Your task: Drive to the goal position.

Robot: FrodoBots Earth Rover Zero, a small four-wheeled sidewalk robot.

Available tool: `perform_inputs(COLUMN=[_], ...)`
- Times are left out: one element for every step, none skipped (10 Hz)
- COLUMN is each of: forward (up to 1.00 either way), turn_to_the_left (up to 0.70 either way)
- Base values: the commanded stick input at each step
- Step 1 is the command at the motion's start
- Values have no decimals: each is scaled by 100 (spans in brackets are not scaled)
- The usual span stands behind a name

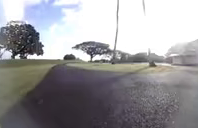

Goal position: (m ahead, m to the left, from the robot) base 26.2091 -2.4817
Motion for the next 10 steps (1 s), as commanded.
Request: perform_inputs(forward=[60, 60, 60, 60, 60, 60, 60, 60, 60, 60], turn_to_the_left=[15, 15, 15, 15, 7, 0, 0, 0, 3, 11])
